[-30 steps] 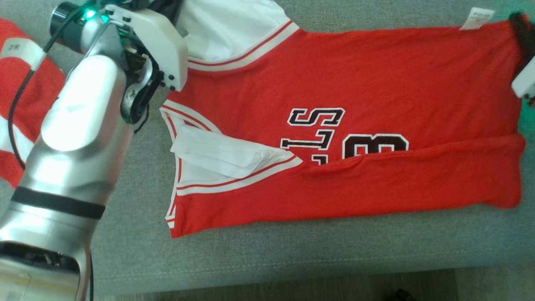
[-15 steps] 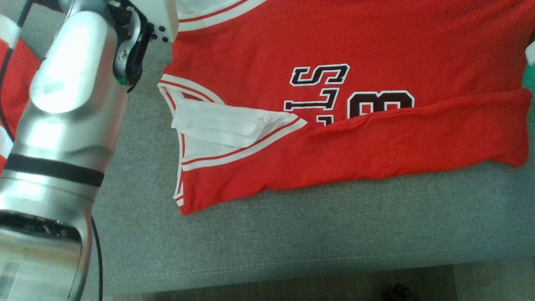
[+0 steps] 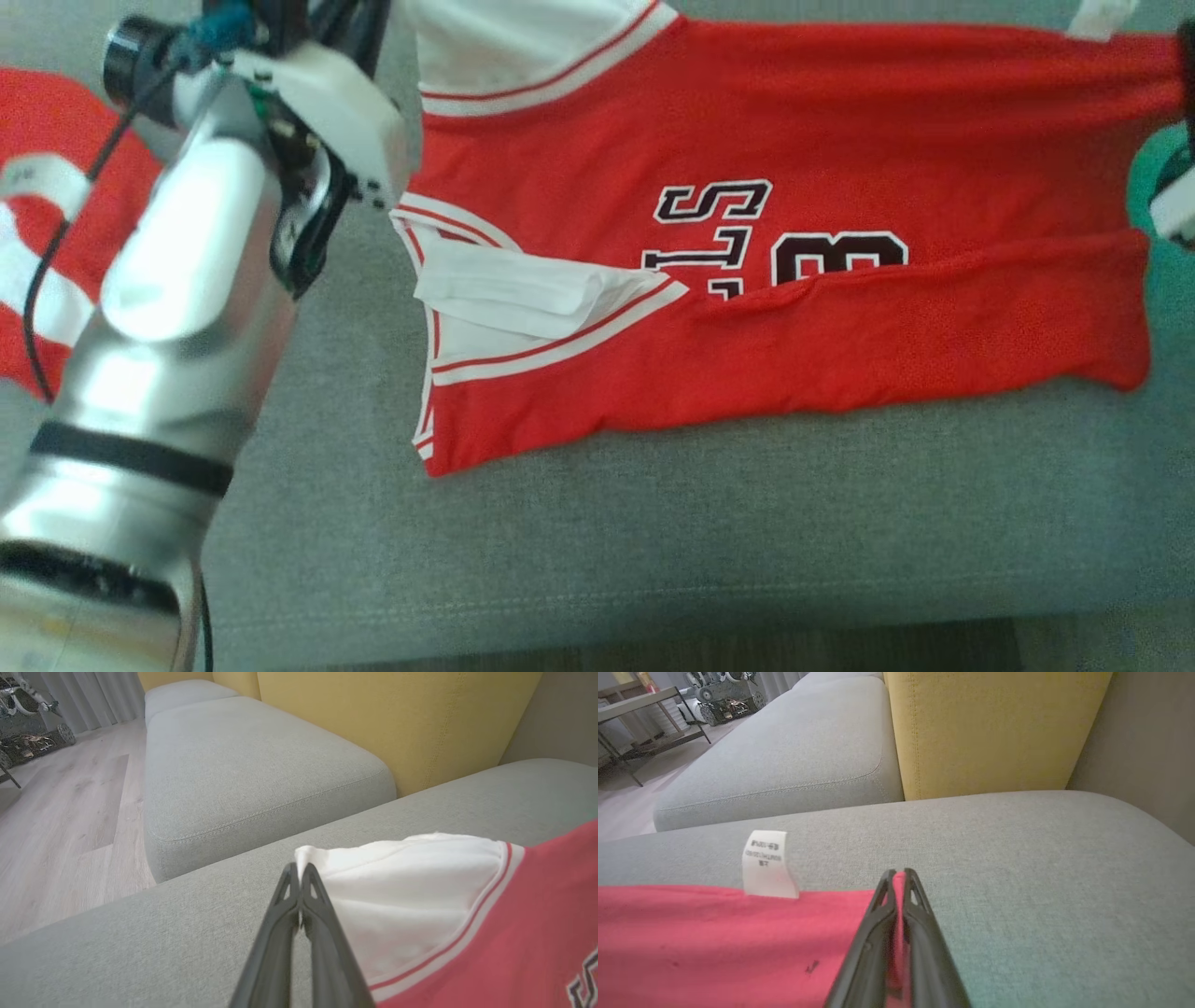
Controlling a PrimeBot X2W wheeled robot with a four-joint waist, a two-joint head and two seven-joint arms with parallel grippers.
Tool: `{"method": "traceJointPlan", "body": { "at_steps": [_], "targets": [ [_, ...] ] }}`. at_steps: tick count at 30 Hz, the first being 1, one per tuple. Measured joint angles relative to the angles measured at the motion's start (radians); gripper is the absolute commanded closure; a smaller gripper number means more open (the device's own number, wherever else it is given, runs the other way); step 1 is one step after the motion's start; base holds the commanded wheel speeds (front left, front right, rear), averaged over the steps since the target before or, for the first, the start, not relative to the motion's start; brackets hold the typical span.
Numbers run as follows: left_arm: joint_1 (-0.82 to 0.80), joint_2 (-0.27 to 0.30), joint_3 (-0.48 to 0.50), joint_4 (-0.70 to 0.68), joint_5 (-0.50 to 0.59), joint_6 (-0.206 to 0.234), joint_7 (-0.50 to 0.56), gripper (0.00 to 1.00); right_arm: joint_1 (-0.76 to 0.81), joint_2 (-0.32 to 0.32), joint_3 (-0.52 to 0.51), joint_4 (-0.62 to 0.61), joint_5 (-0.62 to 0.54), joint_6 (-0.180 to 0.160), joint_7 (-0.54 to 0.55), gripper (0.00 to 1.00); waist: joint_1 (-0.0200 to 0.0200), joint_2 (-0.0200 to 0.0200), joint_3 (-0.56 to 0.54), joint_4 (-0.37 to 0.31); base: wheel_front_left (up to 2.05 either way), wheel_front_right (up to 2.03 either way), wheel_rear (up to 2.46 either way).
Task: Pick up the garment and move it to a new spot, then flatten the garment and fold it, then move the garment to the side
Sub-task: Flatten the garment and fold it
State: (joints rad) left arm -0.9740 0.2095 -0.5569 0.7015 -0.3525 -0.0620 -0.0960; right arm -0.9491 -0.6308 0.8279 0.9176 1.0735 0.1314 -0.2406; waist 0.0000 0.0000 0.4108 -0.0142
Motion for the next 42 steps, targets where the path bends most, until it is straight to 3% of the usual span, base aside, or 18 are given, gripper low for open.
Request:
{"method": "traceJointPlan", "body": {
  "at_steps": [7,16,25,30,31,32,33,34,35,36,42],
  "targets": [
    [0.14,0.067,-0.031,-0.184,-0.011,-0.008,0.067,1.0,0.074,-0.046,0.017,-0.055,0.03,0.0,-0.001,1.0,0.0,0.0,-0.065,0.017,0.0,0.0,0.0],
    [0.38,0.188,-0.095,-0.465,-0.029,0.002,0.237,1.0,0.202,-0.113,0.105,-0.151,0.071,0.0,0.062,1.0,0.0,0.0,-0.141,0.034,0.0,0.0,0.0],
    [0.561,0.283,-0.137,-0.635,-0.059,0.027,0.365,1.0,0.246,-0.147,0.146,-0.206,0.101,0.0,0.142,1.0,-0.0001,0.0,-0.194,0.023,0.0,0.0,0.0],
    [0.608,0.296,-0.155,-0.66,-0.064,0.036,0.385,1.0,0.274,-0.172,0.186,-0.251,0.108,0.0,0.211,1.0,-0.0001,0.0,-0.215,0.007,0.0,0.0,0.0],
    [0.609,0.296,-0.158,-0.661,-0.064,0.037,0.387,1.0,0.277,-0.175,0.195,-0.258,0.108,0.0,0.226,0.8,-0.0001,0.0,-0.218,0.003,0.0,0.0,0.0],
    [0.61,0.296,-0.165,-0.662,-0.064,0.036,0.395,1.0,0.281,-0.177,0.203,-0.261,0.105,0.0,0.237,0.26,-0.0001,0.0,-0.222,0.0,0.0,0.0,0.0],
    [0.613,0.296,-0.173,-0.662,-0.065,0.035,0.404,1.0,0.285,-0.178,0.209,-0.263,0.104,0.0,0.244,0.0,0.0,0.0,-0.226,-0.003,0.0,0.0,0.0],
    [0.62,0.296,-0.179,-0.662,-0.071,0.034,0.416,1.0,0.288,-0.178,0.214,-0.264,0.104,0.0,0.258,0.0,-0.0001,0.0,-0.229,-0.007,0.0,0.0,0.0],
    [0.63,0.297,-0.185,-0.66,-0.08,0.034,0.426,0.63,0.289,-0.179,0.216,-0.264,0.104,0.0,0.267,0.0,0.0,0.0,-0.233,-0.01,0.0,0.0,0.0],
    [0.642,0.298,-0.186,-0.66,-0.086,0.034,0.431,0.0,0.289,-0.181,0.217,-0.263,0.104,0.0,0.277,0.0,-0.0001,0.0,-0.237,-0.013,0.0,0.0,0.0],
    [0.668,0.301,-0.157,-0.661,-0.127,0.062,0.406,0.0,0.288,-0.184,0.189,-0.221,0.074,0.0,0.258,0.0,0.0,0.0,-0.254,-0.027,0.0,0.0,0.0]
  ]
}}
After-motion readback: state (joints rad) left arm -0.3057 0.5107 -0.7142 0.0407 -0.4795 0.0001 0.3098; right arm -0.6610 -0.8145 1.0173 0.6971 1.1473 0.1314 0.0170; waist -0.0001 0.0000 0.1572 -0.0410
